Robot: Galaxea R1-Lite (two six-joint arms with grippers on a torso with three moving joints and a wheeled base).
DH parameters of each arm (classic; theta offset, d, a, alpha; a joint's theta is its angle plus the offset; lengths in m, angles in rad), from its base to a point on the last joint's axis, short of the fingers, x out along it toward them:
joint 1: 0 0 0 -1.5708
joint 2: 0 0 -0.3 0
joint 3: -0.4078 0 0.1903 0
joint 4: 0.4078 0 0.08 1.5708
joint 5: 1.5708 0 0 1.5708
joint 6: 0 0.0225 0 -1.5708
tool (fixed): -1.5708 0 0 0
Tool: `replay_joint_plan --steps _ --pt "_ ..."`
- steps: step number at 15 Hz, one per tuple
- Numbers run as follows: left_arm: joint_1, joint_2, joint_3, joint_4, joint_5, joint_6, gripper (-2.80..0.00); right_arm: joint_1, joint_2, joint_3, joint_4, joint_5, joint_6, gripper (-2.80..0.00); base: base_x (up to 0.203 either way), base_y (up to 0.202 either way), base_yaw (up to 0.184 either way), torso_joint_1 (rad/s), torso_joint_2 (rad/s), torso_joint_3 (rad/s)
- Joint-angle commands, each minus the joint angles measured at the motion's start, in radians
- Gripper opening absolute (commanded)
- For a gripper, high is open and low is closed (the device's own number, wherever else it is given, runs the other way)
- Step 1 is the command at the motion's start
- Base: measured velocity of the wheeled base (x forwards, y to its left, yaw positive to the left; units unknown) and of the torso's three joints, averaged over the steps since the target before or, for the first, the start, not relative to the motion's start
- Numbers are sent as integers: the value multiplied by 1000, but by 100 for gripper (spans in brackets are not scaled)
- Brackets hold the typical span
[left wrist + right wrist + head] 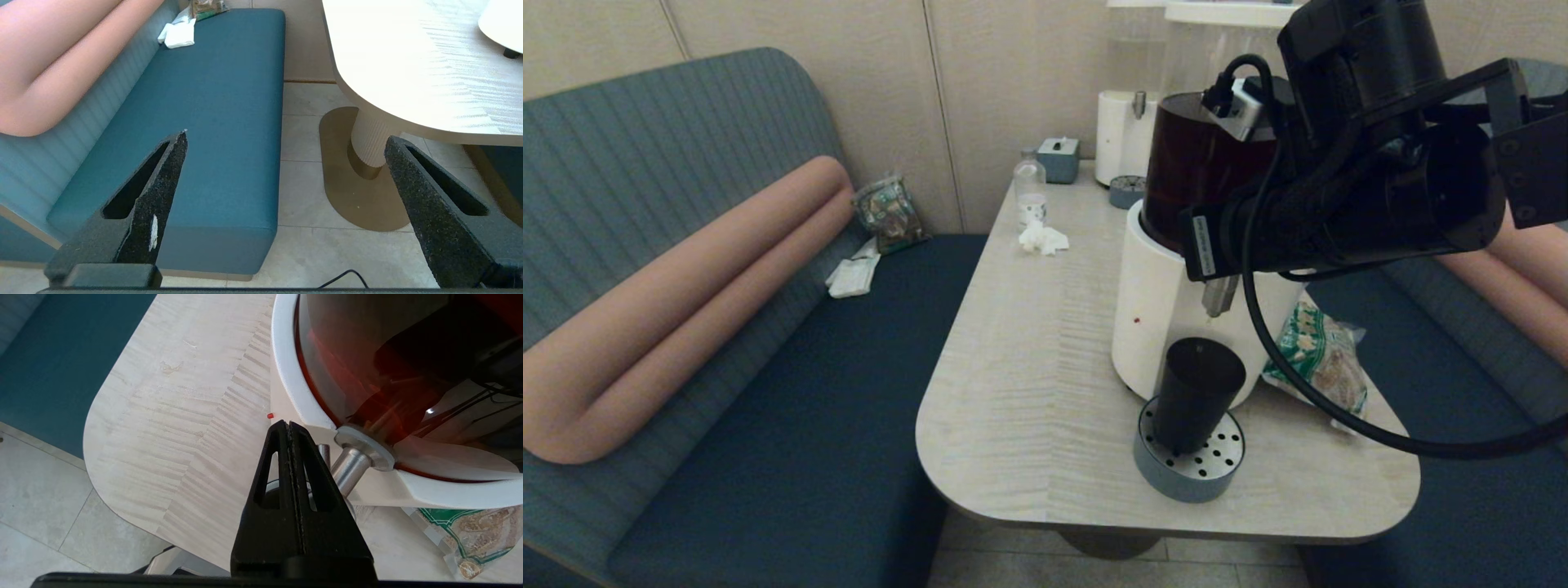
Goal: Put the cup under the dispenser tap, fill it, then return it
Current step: Turn off the faucet
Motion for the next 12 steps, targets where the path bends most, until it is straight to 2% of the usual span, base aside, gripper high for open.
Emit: replay_joint_plan --steps 1,12 --pt "0 1 0 0 0 -2 0 -8 1 5 3 -3 2 -280 0 0 0 0 0 0" --pt "0 1 0 0 0 0 0 -13 6 26 -16 -81 0 -280 0 0 0 0 0 0"
